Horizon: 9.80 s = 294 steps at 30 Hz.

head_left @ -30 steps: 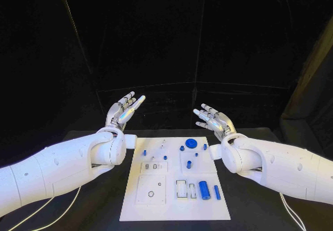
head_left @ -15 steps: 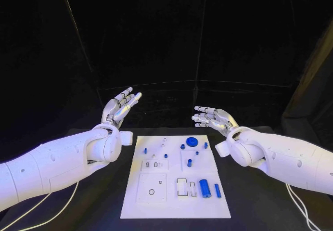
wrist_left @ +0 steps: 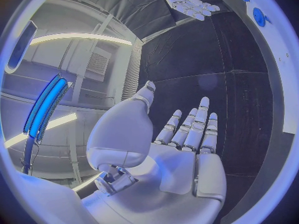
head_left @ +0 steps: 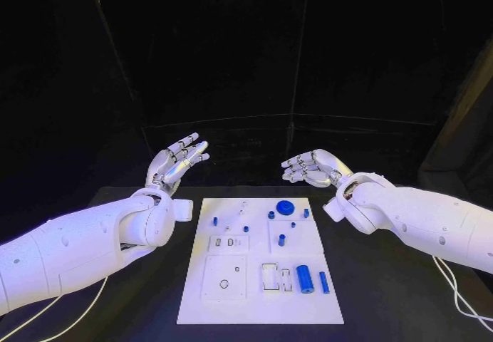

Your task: Assemble the parts on the task board

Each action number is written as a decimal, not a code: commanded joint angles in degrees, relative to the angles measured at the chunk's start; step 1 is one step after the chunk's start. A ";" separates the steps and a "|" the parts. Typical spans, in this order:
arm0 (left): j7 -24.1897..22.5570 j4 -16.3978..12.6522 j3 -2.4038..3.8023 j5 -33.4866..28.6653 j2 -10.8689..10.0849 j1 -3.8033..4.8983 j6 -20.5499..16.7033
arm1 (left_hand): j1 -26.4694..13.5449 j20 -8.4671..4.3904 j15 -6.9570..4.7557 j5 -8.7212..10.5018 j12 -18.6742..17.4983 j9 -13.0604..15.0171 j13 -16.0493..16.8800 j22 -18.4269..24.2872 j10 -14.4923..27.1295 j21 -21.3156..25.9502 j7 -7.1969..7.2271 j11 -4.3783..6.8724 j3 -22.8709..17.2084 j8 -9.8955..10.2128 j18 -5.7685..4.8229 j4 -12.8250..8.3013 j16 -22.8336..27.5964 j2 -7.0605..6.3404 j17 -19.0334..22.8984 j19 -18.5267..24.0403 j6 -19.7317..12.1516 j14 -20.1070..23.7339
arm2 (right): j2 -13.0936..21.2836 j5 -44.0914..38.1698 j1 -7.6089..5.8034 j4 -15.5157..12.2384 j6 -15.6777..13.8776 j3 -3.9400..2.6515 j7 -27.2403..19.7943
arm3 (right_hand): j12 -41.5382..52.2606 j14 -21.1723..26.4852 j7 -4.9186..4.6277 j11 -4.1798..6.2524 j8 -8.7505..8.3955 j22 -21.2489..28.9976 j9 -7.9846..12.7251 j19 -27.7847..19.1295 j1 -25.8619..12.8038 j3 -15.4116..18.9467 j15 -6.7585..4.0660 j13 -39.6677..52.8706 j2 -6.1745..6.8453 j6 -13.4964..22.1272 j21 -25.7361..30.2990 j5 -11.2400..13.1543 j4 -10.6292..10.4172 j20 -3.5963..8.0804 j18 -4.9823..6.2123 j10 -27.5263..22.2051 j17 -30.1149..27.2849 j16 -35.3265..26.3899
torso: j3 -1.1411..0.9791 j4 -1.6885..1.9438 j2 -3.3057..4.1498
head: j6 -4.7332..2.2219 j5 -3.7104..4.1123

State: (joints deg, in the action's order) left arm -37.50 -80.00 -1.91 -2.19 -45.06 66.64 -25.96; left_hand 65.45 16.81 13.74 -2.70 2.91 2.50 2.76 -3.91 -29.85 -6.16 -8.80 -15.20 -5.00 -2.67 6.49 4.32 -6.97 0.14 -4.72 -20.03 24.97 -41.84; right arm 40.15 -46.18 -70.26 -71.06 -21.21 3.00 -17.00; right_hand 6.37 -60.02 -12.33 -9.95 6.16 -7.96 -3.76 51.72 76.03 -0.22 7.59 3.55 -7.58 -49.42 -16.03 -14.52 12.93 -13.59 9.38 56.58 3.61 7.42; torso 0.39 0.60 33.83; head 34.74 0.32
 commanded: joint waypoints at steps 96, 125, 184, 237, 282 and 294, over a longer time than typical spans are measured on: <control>-2.78 -12.41 0.02 -0.90 -5.45 -1.59 3.28 | 1.51 -0.25 -3.10 -0.35 4.03 1.11 0.82 -2.54 -20.67 -7.98 -7.25 2.20 1.28 -2.57 3.53 -4.79 -2.23 3.84 0.36 -19.42 21.61 -11.32 | -11.42 -46.24 -3.21 5.14 -0.98 -0.29 18.60 | -2.81 -24.78 3.48 5.36 -2.01 -53.29 -0.49 19.89 -1.18 -19.78 -7.85 0.51 3.61 -13.77 -59.47 9.63 0.48 7.66 -3.51 14.14 49.01 54.96 | 0.69 3.04 11.30 | -2.57 1.40; -2.29 -12.07 0.03 -0.91 -5.18 -1.48 3.19 | 1.56 -0.24 -3.05 -0.34 3.93 1.08 0.81 -2.47 -20.56 -7.93 -7.27 2.16 1.27 -2.42 3.49 -4.94 -2.08 3.87 0.43 -19.40 21.26 -11.20 | -15.77 -47.50 -3.41 9.13 3.01 -0.28 19.31 | -2.79 -24.64 3.35 5.20 -2.26 -53.57 -0.44 19.77 -1.67 -20.89 -7.69 0.47 4.52 -13.51 -59.73 9.55 -0.32 7.48 -3.53 13.64 49.23 55.51 | 0.67 2.94 11.60 | -2.56 0.86; -1.55 -11.41 0.03 -0.91 -5.48 -1.33 4.45 | 1.66 -0.22 -2.87 -0.34 3.64 1.03 0.81 -2.27 -20.22 -7.75 -7.35 2.04 1.22 -2.04 3.33 -5.35 -1.57 4.03 0.62 -19.24 20.64 -10.70 | 1.60 -36.10 -3.91 -2.10 10.03 -2.77 27.49 | 43.34 -25.92 2.98 5.97 -1.62 -57.73 -0.37 22.62 4.38 1.97 -8.07 40.48 14.92 0.23 -62.02 0.66 -29.39 7.73 -4.31 14.80 62.64 69.07 | 0.15 1.50 11.35 | -2.39 1.82; -1.24 -10.97 0.03 -0.92 -5.38 -1.35 4.52 | 1.91 -0.23 -2.79 -0.35 3.53 1.04 0.83 -2.11 -20.14 -7.60 -7.39 1.99 0.93 -1.88 3.24 -5.74 -1.28 4.45 0.69 -19.11 20.59 -10.52 | -0.58 -42.86 -2.74 -2.28 11.68 -2.71 31.49 | 58.78 -27.01 4.08 6.87 2.54 -64.11 -0.98 26.16 9.95 1.06 -8.65 59.00 8.74 -5.70 -65.55 5.32 -25.58 8.18 -5.49 19.36 70.79 74.15 | 0.10 1.34 11.39 | -1.58 2.02; -1.64 -11.06 0.03 -0.91 -5.20 -1.34 3.51 | 3.75 -0.27 -2.87 -0.36 3.51 1.16 0.89 -1.69 -20.52 -7.50 -7.33 2.07 -1.35 -1.67 3.27 -8.59 -0.93 5.36 0.65 -19.35 21.81 -11.00 | -11.63 -48.76 -2.46 -5.45 7.63 -2.65 32.22 | 60.75 -27.43 4.58 7.35 2.05 -68.49 -0.19 28.90 6.58 -6.17 -9.09 62.50 8.11 -7.58 -67.82 -2.98 -27.36 8.67 -6.36 21.23 73.17 75.54 | 0.14 1.46 11.48 | -0.99 0.43; -1.49 -11.03 0.03 -0.91 -5.19 -1.33 3.81 | 3.75 -0.27 -2.89 -0.35 3.54 1.17 0.89 -1.66 -20.61 -7.51 -7.32 2.09 -1.49 -1.68 3.28 -8.72 -0.94 5.40 0.64 -19.39 21.88 -11.07 | -14.73 -50.18 -2.22 -2.10 8.17 -2.45 33.21 | 59.88 -27.27 4.15 6.97 1.25 -68.02 -0.07 28.49 5.60 -6.78 -8.80 61.91 8.96 -6.72 -67.58 -2.11 -27.49 8.45 -6.25 20.63 72.64 75.22 | 0.07 1.36 11.41 | -0.80 0.44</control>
State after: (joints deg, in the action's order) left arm -38.36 -90.95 -1.92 -3.28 -50.20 65.22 -22.54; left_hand 68.70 16.60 10.97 -2.69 6.65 3.61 3.66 -5.63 -50.36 -13.99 -11.86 -13.00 -6.44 -4.67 9.72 -4.04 -8.21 5.33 -4.10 -39.05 46.38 -52.73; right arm 25.52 -95.13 -72.41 -73.34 -13.88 0.55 15.56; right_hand 66.43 -84.04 -8.22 -2.78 7.73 -74.93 -3.73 80.29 82.09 -6.62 -1.35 65.52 1.28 -56.65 -83.60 -16.96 -14.53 -5.02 3.54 77.37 74.94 82.67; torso 0.46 1.98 45.29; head 33.94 0.73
